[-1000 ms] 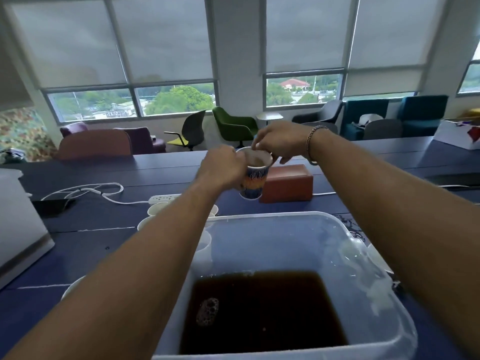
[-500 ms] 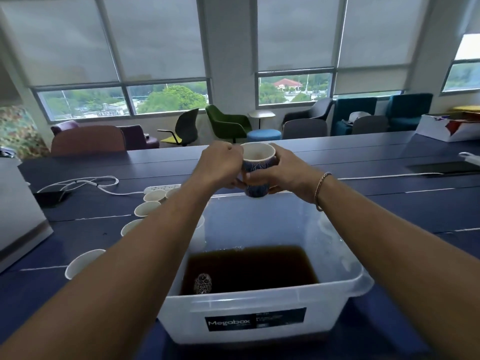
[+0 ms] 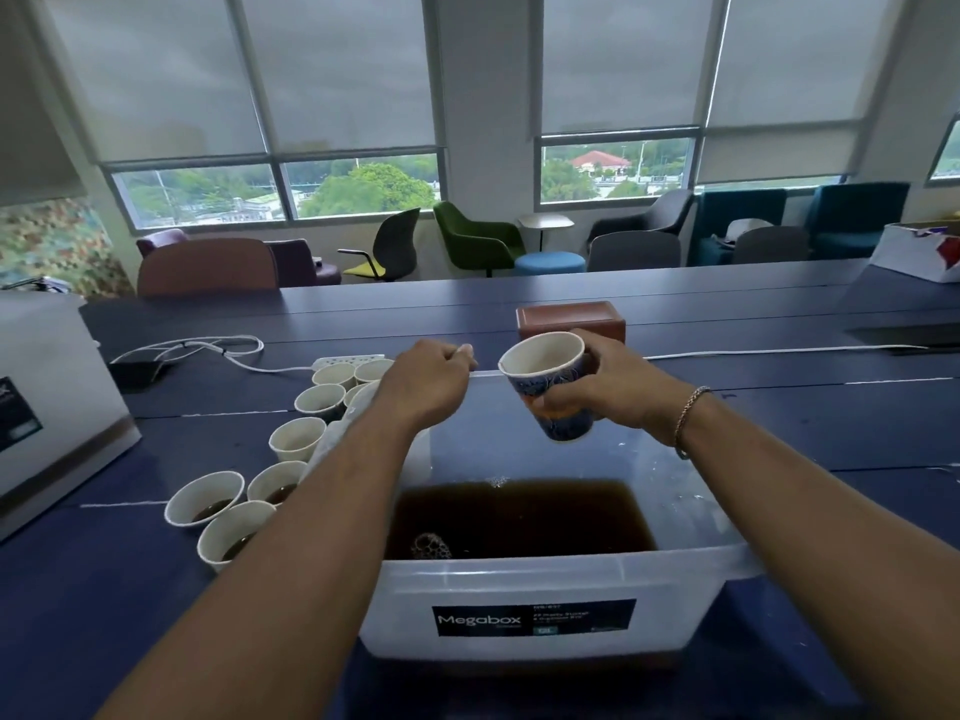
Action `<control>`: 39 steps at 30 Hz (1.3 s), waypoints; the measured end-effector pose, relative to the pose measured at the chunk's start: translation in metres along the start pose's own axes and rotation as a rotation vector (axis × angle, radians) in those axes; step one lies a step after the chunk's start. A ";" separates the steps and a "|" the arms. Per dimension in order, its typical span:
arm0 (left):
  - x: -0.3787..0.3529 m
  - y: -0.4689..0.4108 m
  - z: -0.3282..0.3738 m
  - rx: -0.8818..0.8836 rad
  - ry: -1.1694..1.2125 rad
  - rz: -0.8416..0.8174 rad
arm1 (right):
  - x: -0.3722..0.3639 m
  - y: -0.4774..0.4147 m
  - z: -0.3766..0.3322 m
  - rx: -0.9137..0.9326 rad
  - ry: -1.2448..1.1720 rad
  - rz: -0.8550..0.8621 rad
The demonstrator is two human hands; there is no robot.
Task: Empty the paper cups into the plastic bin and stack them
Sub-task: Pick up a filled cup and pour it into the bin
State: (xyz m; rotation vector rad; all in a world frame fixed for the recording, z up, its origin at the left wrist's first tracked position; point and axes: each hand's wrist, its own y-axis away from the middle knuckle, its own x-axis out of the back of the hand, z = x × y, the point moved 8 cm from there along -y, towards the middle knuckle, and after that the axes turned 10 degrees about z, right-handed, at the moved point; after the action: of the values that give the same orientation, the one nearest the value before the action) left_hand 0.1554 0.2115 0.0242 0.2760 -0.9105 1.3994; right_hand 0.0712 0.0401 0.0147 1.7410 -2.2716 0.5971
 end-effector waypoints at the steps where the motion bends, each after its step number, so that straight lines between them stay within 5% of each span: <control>1: 0.000 0.001 0.000 -0.001 -0.003 -0.014 | 0.000 0.001 0.001 0.000 0.026 0.001; 17: -0.005 0.003 -0.004 0.004 -0.025 -0.051 | -0.011 0.006 0.007 0.104 0.604 -0.041; 39: -0.006 0.005 -0.004 -0.018 -0.045 -0.065 | -0.001 0.015 -0.030 0.347 0.676 0.175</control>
State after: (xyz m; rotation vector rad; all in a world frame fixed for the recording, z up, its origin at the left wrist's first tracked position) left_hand 0.1533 0.2105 0.0161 0.3223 -0.9426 1.3289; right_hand 0.0552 0.0571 0.0387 1.1866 -1.9036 1.4323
